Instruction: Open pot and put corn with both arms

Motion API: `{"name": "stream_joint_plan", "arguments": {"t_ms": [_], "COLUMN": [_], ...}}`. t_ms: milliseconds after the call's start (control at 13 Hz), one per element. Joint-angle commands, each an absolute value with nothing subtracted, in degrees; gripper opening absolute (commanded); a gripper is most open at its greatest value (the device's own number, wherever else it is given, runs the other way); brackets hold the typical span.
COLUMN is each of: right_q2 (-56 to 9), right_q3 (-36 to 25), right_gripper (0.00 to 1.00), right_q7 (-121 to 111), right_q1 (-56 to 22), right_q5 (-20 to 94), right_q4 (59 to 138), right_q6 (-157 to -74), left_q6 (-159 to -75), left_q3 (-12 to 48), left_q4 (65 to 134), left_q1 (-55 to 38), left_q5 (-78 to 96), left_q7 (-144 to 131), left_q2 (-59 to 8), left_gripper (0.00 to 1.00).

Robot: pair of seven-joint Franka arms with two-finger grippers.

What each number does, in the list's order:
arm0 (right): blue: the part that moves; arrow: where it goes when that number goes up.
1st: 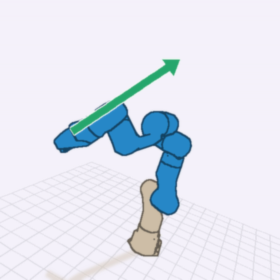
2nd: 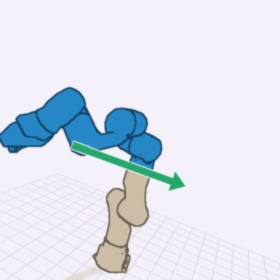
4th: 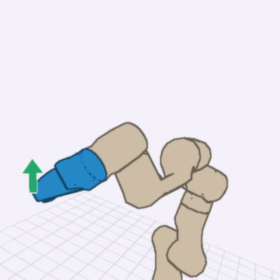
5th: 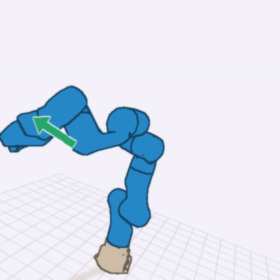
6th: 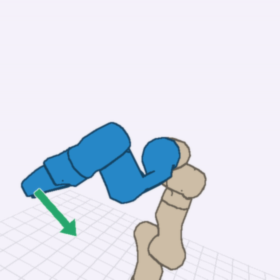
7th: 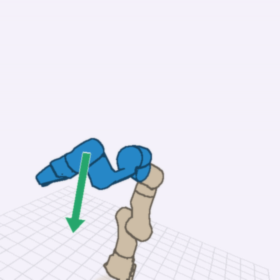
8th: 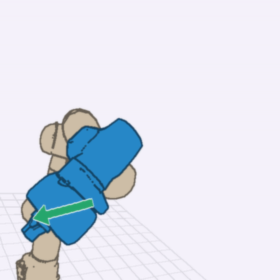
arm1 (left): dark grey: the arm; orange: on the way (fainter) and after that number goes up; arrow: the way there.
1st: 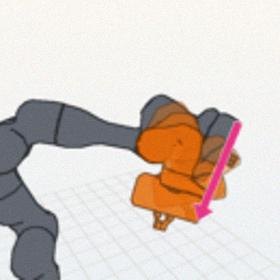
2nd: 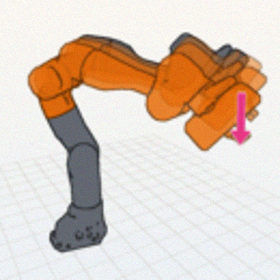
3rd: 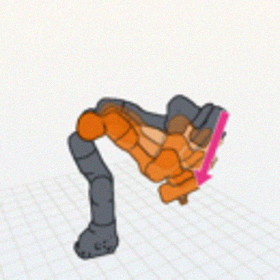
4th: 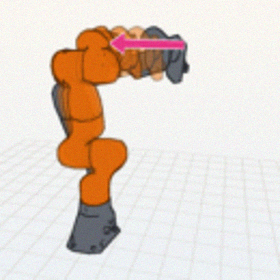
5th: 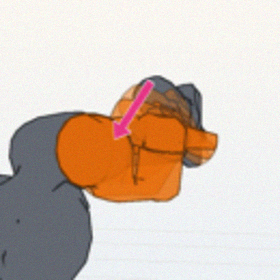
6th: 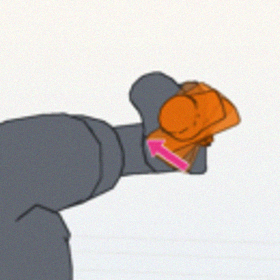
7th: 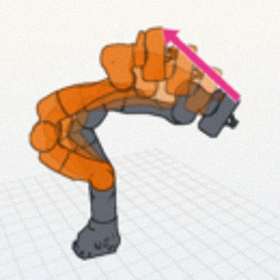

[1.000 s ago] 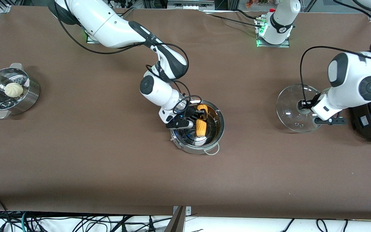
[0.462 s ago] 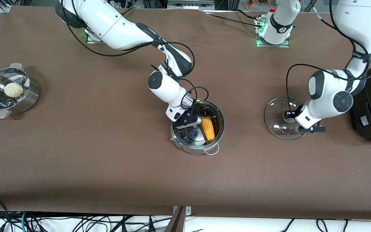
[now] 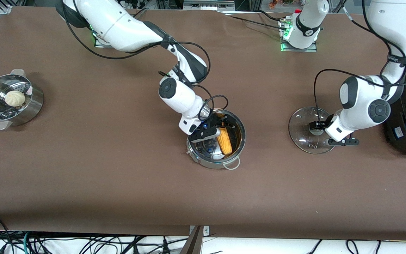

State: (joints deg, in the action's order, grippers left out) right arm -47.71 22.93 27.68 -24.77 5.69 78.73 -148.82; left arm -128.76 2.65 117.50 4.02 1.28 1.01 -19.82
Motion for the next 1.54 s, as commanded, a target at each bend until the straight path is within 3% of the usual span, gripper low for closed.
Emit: {"name": "stream_joint_plan", "arguments": {"t_ms": [0, 385, 615, 769, 1077, 1308, 1462], "right_q2": [-38.35, -21.66, -11.02, -5.47, -2.2, -3.68, -5.18], "right_q3": [23.2, 22.94, 17.77, 13.39, 3.81, -2.26, -7.18], "right_gripper": [1.0, 1.0, 1.0, 1.0, 1.0, 1.0, 1.0], "right_q7": [28.21, 27.6, 27.69, 27.08, 8.45, 8.17, 6.26], "right_q1": [-21.11, -12.41, -8.28, -6.16, -4.31, -3.78, -2.99], "right_q5": [4.13, 4.04, -0.07, -4.38, -6.15, -0.65, 2.8], "right_q4": [83.21, 94.98, 105.88, 109.5, 103.82, 91.97, 88.95], "right_q6": [-136.79, -123.24, -119.8, -118.66, -106.02, -94.43, -93.34], "left_q6": [-120.88, -97.78, -86.26, -85.08, -84.99, -84.64, -84.64], "left_q3": [3.08, 2.55, 3.43, 3.43, 3.34, 3.34, 3.43], "left_q4": [117.17, 101.2, 90.73, 89.39, 89.47, 89.39, 89.47], "left_q1": [3.96, 4.39, 4.22, 4.13, 4.04, 4.13, 4.04], "left_q5": [2.9, 2.9, 2.47, 2.11, 2.11, 2.11, 2.11], "left_q7": [1.67, -1.91, -6.32, -6.77, -6.94, -7.03, -7.03], "left_q2": [-9.17, -1.68, -1.41, -1.41, -1.41, -1.41, -1.41], "left_gripper": [0.99, 1.0, 1.0, 1.0, 1.0, 1.0, 1.0]}}
